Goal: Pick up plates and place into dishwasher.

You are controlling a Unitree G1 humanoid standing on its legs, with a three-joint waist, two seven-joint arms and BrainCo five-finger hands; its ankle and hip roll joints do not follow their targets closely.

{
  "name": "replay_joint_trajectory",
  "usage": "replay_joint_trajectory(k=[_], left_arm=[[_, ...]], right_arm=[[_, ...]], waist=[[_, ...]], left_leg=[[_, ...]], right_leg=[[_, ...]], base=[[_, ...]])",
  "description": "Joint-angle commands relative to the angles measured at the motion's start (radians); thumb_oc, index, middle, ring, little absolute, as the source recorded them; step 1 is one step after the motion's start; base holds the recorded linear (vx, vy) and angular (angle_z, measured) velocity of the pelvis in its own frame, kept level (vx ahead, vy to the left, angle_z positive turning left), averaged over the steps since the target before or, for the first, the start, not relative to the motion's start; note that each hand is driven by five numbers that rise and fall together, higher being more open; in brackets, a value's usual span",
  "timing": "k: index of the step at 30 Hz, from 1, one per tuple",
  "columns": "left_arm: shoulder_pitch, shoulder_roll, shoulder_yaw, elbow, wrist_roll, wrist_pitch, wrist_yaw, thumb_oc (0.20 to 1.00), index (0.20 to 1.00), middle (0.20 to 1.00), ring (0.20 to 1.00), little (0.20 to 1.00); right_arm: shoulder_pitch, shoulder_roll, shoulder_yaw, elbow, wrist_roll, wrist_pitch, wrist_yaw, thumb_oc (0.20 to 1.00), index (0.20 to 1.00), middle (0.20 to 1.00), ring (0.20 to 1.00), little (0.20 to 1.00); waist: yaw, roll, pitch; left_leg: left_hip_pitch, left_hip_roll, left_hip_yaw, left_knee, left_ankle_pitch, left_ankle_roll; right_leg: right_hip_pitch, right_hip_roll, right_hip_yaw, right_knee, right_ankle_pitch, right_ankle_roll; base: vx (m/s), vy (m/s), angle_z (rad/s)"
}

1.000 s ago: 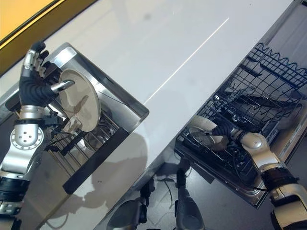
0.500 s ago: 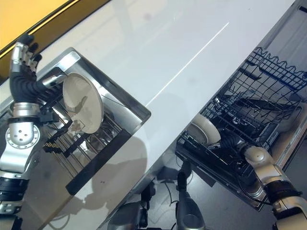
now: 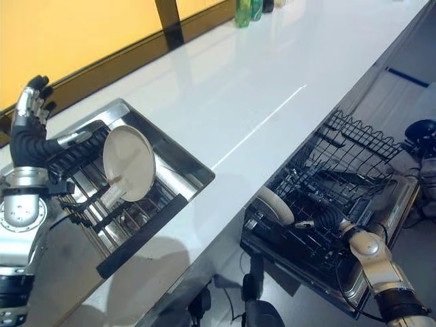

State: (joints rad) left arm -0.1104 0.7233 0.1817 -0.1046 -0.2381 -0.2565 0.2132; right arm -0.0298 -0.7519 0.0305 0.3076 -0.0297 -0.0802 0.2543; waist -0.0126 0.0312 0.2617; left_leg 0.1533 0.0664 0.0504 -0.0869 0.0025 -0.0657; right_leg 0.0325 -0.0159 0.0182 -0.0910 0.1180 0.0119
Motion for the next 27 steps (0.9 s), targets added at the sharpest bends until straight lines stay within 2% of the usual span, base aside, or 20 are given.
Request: replay_joint_trajectory(k=[1,7,9,10,12,13,14,18,23,27], left_arm=[[0.025,0.075,0.029,0.043,0.200,-0.101,0.022,1.000,1.000,1.000,1.000,1.000],[0.104,0.122,0.064,0.088,0.345,-0.155,0.052,1.000,1.000,1.000,1.000,1.000],[0.154,0.130,0.070,0.097,0.436,-0.184,0.071,1.000,1.000,1.000,1.000,1.000],[0.169,0.133,0.069,0.108,0.468,-0.201,0.079,1.000,1.000,1.000,1.000,1.000],[0.192,0.147,0.068,0.126,0.535,-0.227,0.104,1.000,1.000,1.000,1.000,1.000],[0.206,0.164,0.071,0.125,0.583,-0.231,0.121,1.000,1.000,1.000,1.000,1.000],[0.213,0.203,0.062,0.140,0.622,-0.241,0.144,1.000,1.000,1.000,1.000,1.000],[0.190,0.291,0.004,0.197,0.738,-0.256,0.200,1.000,1.000,1.000,1.000,1.000],[0.163,0.356,-0.070,0.232,0.841,-0.261,0.259,1.000,1.000,1.000,1.000,1.000],[0.186,0.371,-0.081,0.223,0.828,-0.249,0.246,1.000,1.000,1.000,1.000,1.000]], right_arm=[[0.020,-0.057,-0.068,-0.127,-0.011,-0.010,-0.095,1.000,1.000,1.000,1.000,1.000],[0.049,-0.054,-0.189,-0.338,-0.022,-0.022,-0.241,1.000,1.000,1.000,1.000,1.000],[0.055,-0.047,-0.229,-0.447,0.001,-0.027,-0.275,1.000,1.000,1.000,1.000,1.000],[0.059,-0.042,-0.236,-0.468,0.002,-0.043,-0.282,1.000,1.000,1.000,1.000,1.000],[0.057,-0.039,-0.237,-0.494,-0.005,-0.080,-0.296,1.000,1.000,1.000,1.000,1.000],[0.058,-0.044,-0.236,-0.509,-0.007,-0.095,-0.307,1.000,1.000,1.000,1.000,1.000],[0.059,-0.058,-0.237,-0.523,0.006,-0.104,-0.314,1.000,1.000,1.000,1.000,1.000],[0.082,-0.101,-0.262,-0.514,0.052,-0.155,-0.300,1.000,1.000,1.000,1.000,1.000],[0.101,-0.126,-0.252,-0.517,0.084,-0.152,-0.286,1.000,1.000,1.000,1.000,1.000],[0.113,-0.151,-0.248,-0.529,0.109,-0.129,-0.279,1.000,1.000,1.000,1.000,1.000]], waist=[[-0.025,-0.016,-0.109],[-0.038,-0.014,-0.129],[-0.022,-0.027,-0.128],[-0.017,-0.027,-0.129],[-0.005,-0.021,-0.135],[0.001,-0.017,-0.141],[0.003,-0.013,-0.147],[-0.027,-0.002,-0.164],[-0.043,0.006,-0.172],[-0.049,0.010,-0.167]], left_leg=[[-0.059,-0.002,-0.047,0.033,-0.029,-0.003],[-0.065,0.023,-0.040,0.110,-0.051,-0.015],[-0.106,0.012,-0.079,0.224,-0.080,-0.016],[-0.115,0.008,-0.095,0.233,-0.087,-0.012],[-0.107,-0.001,-0.128,0.182,-0.072,-0.003],[-0.106,-0.005,-0.143,0.144,-0.045,-0.002],[-0.111,-0.014,-0.155,0.128,-0.036,-0.001],[-0.095,-0.011,-0.124,0.086,-0.021,-0.006],[-0.077,-0.034,-0.109,0.070,-0.030,0.004],[-0.070,-0.052,-0.098,0.071,-0.043,0.018]], right_leg=[[0.029,-0.043,-0.039,0.131,-0.184,0.072],[0.047,-0.017,-0.022,0.140,-0.199,0.049],[0.056,-0.021,-0.010,0.144,-0.192,0.037],[0.057,-0.020,-0.005,0.146,-0.192,0.036],[0.059,-0.015,0.011,0.147,-0.198,0.037],[0.053,-0.012,0.018,0.146,-0.192,0.039],[0.054,-0.011,0.026,0.144,-0.198,0.042],[0.037,-0.023,0.016,0.157,-0.202,0.056],[0.026,-0.046,0.017,0.163,-0.196,0.075],[0.015,-0.057,0.030,0.169,-0.188,0.087]], base=[[-0.02,-0.034,-0.04],[-0.01,-0.012,-0.02],[0.01,0.000,-0.08],[0.05,0.070,-0.07],[0.05,0.134,-0.17],[0.04,0.187,-0.31],[0.06,0.220,-0.31],[0.09,0.217,-0.32],[0.14,0.194,-0.23],[0.17,0.166,-0.04]])
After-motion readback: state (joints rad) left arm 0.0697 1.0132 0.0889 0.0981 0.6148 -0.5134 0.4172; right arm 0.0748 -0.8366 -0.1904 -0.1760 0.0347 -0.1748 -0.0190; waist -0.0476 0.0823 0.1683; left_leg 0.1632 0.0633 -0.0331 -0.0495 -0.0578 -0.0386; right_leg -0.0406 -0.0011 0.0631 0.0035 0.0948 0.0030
